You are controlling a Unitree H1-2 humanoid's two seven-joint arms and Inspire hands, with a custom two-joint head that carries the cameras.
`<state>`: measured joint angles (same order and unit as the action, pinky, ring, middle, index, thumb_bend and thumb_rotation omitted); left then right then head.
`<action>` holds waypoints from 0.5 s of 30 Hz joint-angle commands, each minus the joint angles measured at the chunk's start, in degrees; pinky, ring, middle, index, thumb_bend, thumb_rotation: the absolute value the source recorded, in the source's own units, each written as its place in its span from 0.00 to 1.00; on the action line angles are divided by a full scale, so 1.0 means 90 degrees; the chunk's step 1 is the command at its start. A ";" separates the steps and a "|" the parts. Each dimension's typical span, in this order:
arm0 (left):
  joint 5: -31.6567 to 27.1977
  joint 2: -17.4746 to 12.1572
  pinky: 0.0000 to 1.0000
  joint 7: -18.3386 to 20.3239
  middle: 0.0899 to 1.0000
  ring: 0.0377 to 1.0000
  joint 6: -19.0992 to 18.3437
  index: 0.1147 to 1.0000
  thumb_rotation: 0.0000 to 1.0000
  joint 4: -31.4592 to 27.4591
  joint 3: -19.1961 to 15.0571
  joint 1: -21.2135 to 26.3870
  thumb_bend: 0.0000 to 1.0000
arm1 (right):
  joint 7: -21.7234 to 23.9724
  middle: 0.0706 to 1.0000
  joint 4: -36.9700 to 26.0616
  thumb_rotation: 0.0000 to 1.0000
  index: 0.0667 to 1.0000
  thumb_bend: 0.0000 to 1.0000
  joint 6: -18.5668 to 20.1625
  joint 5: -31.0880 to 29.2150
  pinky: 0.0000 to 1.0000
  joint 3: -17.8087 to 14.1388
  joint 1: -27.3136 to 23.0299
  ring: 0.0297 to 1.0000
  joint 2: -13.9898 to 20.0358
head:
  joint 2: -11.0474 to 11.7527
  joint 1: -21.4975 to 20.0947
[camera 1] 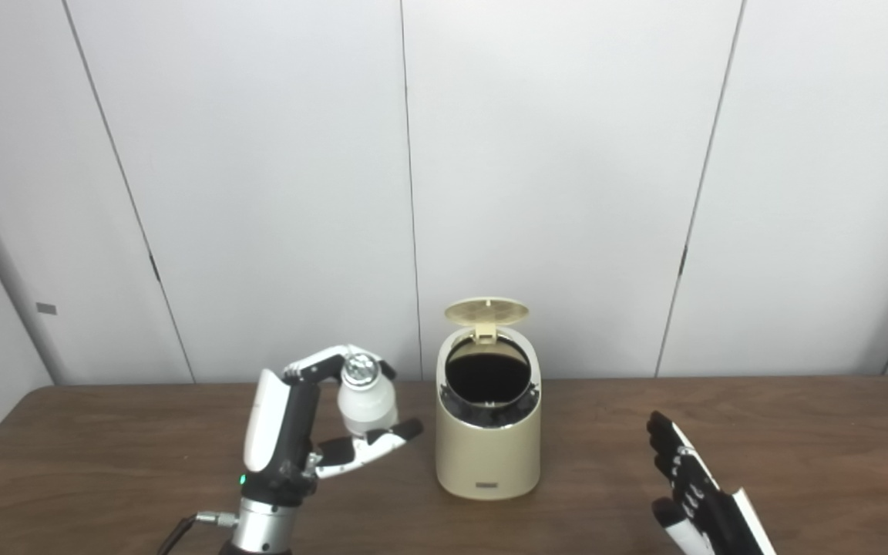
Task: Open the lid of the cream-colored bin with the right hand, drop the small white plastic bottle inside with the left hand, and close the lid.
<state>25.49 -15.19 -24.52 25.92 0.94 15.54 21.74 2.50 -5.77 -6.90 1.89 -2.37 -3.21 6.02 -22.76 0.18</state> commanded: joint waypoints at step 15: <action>0.0663 -0.0464 0.34 -0.1033 0.45 0.42 0.0112 0.40 0.00 -0.0438 0.1018 0.1136 0.50 | -0.0164 0.94 0.0072 0.75 0.92 0.90 -0.0281 0.0101 0.92 -0.0082 -0.0031 0.94 -0.0006 | 0.0063 -0.0105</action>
<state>31.54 -18.54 -31.41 25.95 -2.85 24.34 29.11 1.55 -3.67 -7.23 3.22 -2.88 -2.50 6.02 -22.24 -0.70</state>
